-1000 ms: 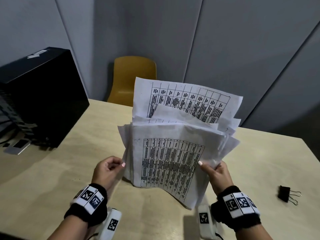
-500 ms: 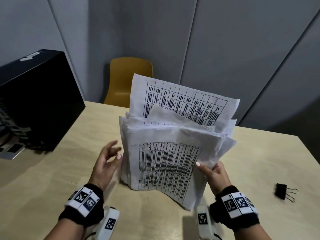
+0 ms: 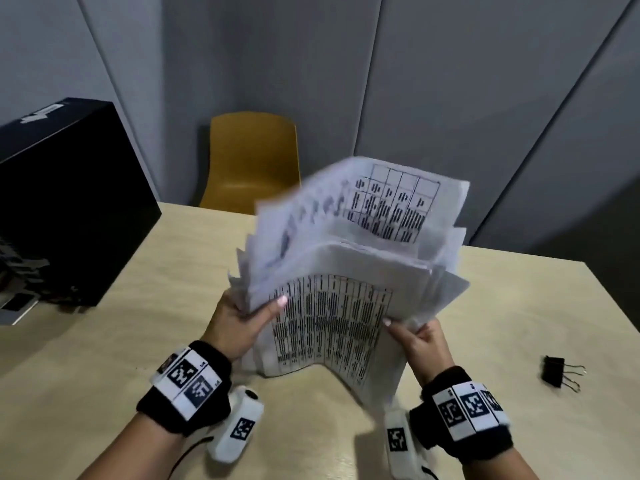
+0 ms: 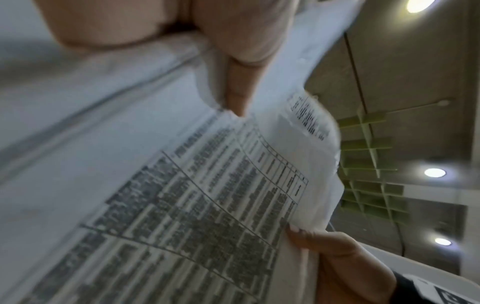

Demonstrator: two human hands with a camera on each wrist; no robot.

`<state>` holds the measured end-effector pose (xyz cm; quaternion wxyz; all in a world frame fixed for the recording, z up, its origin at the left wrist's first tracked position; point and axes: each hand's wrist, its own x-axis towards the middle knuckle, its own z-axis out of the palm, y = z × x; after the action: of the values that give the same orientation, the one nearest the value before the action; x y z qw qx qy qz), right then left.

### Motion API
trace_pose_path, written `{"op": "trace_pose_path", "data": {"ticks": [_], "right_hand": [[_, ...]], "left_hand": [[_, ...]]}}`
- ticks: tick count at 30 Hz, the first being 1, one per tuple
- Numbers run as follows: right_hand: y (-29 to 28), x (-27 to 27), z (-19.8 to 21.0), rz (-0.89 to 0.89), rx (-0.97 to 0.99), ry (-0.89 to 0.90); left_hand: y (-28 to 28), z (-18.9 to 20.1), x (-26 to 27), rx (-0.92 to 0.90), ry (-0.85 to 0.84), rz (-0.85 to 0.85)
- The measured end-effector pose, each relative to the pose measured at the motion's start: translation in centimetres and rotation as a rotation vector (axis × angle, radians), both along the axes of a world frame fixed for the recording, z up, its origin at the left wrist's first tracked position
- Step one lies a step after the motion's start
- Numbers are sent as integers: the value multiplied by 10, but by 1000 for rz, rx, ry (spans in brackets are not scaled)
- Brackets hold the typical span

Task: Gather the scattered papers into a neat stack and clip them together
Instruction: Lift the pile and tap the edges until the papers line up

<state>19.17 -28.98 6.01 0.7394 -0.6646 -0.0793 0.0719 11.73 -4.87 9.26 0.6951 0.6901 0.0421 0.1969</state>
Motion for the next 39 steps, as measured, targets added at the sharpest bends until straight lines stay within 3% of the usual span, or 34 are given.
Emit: {"op": "trace_pose_path", "data": {"ticks": [3, 6, 11, 14, 17, 20, 22, 27, 30, 34, 39], "right_hand": [[6, -7, 13, -22, 18, -68], [6, -11, 32, -11, 68, -165], [13, -9, 54, 36, 131, -263], [13, -6, 60, 80, 169, -273], [3, -1, 59, 60, 233, -223], [5, 2, 50, 54, 201, -192], [14, -1, 52, 44, 156, -241], [6, -2, 57, 54, 203, -251], [0, -2, 44, 47, 130, -142], [14, -6, 44, 22, 62, -147], [9, -5, 51, 4, 170, -192]], "left_hand": [[-2, 7, 0, -13, -57, 159], [3, 17, 2, 13, -168, 93], [0, 22, -2, -4, -180, 4], [1, 26, -4, 28, -184, 65], [10, 23, -7, -84, -160, 67], [6, 13, -8, -6, -51, 41], [-3, 13, -6, 54, -21, 110], [12, 19, -4, 78, -98, 170], [18, 13, -9, 26, -26, 150], [-1, 13, -4, -3, -4, 191], [6, 25, 0, 17, -65, 150]]}}
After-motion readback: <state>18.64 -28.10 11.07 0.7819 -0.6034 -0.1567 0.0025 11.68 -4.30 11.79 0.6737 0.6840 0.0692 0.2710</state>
